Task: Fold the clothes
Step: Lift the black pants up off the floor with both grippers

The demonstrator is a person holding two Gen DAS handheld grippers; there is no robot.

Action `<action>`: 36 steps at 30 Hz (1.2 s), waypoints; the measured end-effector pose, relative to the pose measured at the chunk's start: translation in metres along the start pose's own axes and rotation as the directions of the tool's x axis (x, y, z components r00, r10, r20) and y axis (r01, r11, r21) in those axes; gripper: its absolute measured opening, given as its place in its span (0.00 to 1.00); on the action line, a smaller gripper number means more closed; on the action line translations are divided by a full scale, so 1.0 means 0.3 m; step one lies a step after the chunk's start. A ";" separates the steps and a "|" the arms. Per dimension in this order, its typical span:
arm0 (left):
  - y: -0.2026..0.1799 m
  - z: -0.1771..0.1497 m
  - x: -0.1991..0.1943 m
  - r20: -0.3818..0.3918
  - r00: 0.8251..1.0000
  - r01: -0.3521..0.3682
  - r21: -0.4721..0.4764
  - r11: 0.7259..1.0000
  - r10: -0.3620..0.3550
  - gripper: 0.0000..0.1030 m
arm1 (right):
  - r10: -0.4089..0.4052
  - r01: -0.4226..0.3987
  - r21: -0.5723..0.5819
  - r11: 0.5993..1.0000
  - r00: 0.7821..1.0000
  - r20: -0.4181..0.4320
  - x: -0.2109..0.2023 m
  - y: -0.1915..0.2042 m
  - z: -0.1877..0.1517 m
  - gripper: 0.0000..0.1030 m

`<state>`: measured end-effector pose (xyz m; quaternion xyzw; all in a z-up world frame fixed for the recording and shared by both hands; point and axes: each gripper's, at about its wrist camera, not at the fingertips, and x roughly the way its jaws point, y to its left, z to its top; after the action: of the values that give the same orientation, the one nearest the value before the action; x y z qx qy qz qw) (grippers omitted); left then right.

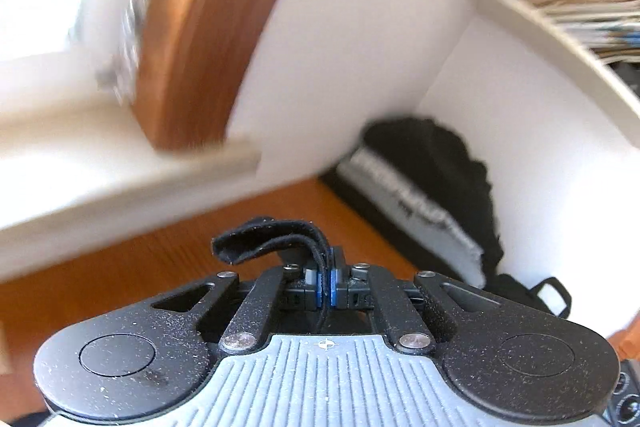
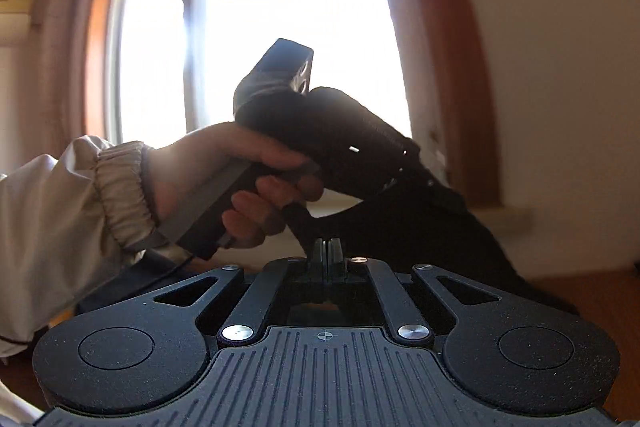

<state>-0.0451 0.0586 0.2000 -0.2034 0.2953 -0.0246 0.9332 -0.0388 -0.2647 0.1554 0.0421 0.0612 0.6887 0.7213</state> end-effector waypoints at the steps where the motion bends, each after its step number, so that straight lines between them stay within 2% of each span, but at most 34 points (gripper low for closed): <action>1: -0.013 0.018 -0.071 0.018 1.000 -0.021 0.010 1.000 0.020 0.03 | 0.031 -0.031 0.007 0.999 0.999 0.023 0.006 0.033 0.031 0.01; 3: -0.038 0.049 -0.215 0.052 0.996 -0.070 0.033 0.997 0.068 0.03 | 0.091 -0.091 0.002 0.996 0.994 0.064 0.015 0.103 0.099 0.01; 6: -0.063 0.072 -0.438 0.110 0.989 -0.109 0.079 0.991 0.100 0.03 | 0.163 -0.159 -0.050 0.986 0.982 0.093 0.024 0.211 0.201 0.01; 10: -0.046 0.074 -0.668 0.186 0.968 -0.184 0.072 0.980 0.168 0.03 | 0.236 -0.223 -0.157 0.962 0.969 0.074 0.056 0.362 0.324 0.01; 15: 0.013 0.045 -0.863 0.242 0.947 -0.227 0.037 0.973 0.212 0.03 | 0.288 -0.267 -0.264 0.927 0.957 0.043 0.129 0.539 0.405 0.01; 21: 0.079 0.008 -1.001 0.267 0.930 -0.262 -0.001 0.965 0.253 0.03 | 0.331 -0.315 -0.293 0.903 0.944 0.004 0.261 0.627 0.420 0.01; 30: 0.127 -0.007 -1.061 0.273 0.926 -0.269 -0.010 0.963 0.262 0.03 | 0.351 -0.338 -0.286 0.897 0.936 -0.006 0.304 0.618 0.447 0.01; 36: 0.117 0.023 -1.099 0.295 0.915 -0.284 -0.021 0.959 0.277 0.03 | 0.361 -0.340 -0.296 0.893 0.933 0.016 0.311 0.644 0.493 0.01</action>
<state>-0.3156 0.1481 0.3698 -0.1501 0.1786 0.1367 0.9627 -0.2040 -0.1587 0.3269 -0.0288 -0.0739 0.8069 0.5853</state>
